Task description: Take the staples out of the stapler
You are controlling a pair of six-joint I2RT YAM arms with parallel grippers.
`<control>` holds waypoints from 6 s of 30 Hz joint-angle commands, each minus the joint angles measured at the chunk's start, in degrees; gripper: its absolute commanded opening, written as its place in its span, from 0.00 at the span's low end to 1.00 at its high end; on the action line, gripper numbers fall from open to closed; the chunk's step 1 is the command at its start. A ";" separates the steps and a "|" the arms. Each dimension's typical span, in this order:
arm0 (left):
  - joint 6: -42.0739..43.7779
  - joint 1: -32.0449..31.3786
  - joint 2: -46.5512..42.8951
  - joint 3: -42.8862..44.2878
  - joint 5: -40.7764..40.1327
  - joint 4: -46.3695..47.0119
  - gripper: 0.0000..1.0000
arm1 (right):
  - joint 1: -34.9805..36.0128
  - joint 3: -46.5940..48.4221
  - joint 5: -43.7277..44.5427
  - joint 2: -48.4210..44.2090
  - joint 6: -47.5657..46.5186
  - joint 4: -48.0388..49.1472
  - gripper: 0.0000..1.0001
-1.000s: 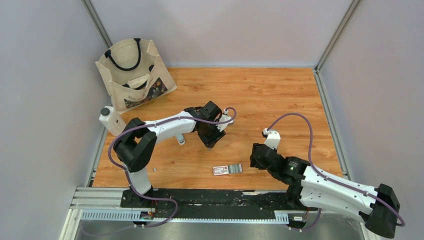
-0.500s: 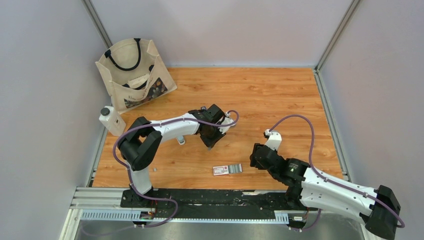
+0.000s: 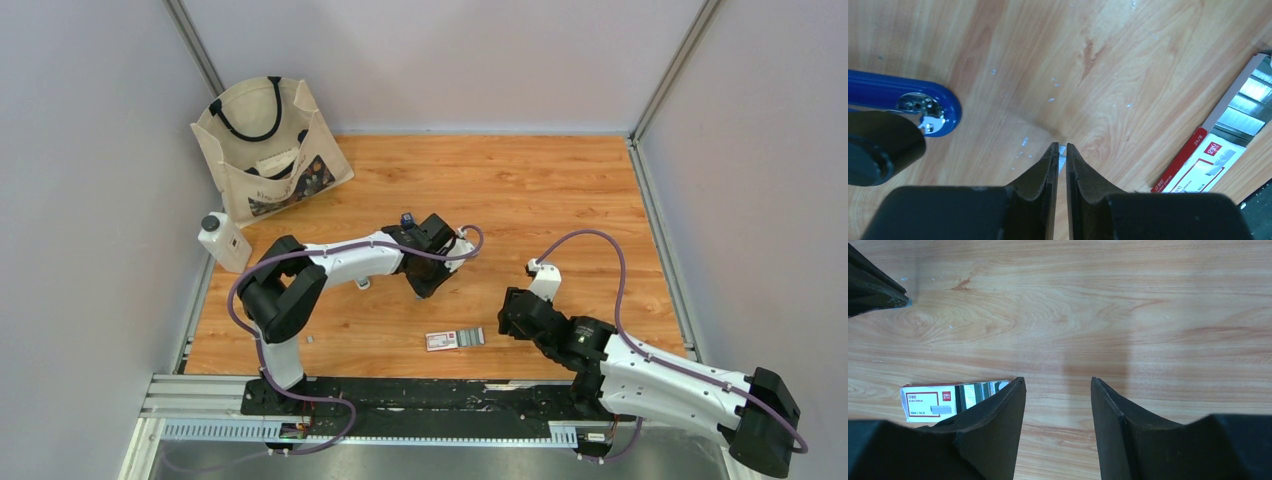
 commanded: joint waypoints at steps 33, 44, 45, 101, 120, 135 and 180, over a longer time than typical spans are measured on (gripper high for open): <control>20.48 -1.47 -0.54 6.37 6.12 -11.60 0.59 | -0.28 0.73 0.72 3.32 -0.63 4.64 0.54; 22.15 -1.21 4.65 8.57 5.51 -11.69 0.54 | -0.80 0.11 0.81 2.36 -0.63 4.64 0.54; 22.06 -1.12 4.48 8.57 5.50 -11.86 0.54 | -0.72 0.11 0.81 2.27 -0.63 4.64 0.54; 51.74 -7.70 -45.50 -5.65 -1.34 -23.48 0.20 | -10.73 17.41 -38.00 -4.34 -16.62 10.26 0.57; 58.98 -18.17 -51.08 -11.21 -3.91 -13.80 0.21 | -9.07 29.03 -64.76 16.32 -21.38 17.02 0.49; 57.22 -19.49 -49.84 -9.89 -2.41 -12.13 0.19 | -7.31 29.20 -65.37 22.22 -19.53 22.21 0.48; 51.43 -20.02 -52.39 -10.07 -14.44 -7.02 0.71 | -7.31 23.76 -51.86 20.99 -19.00 15.99 0.11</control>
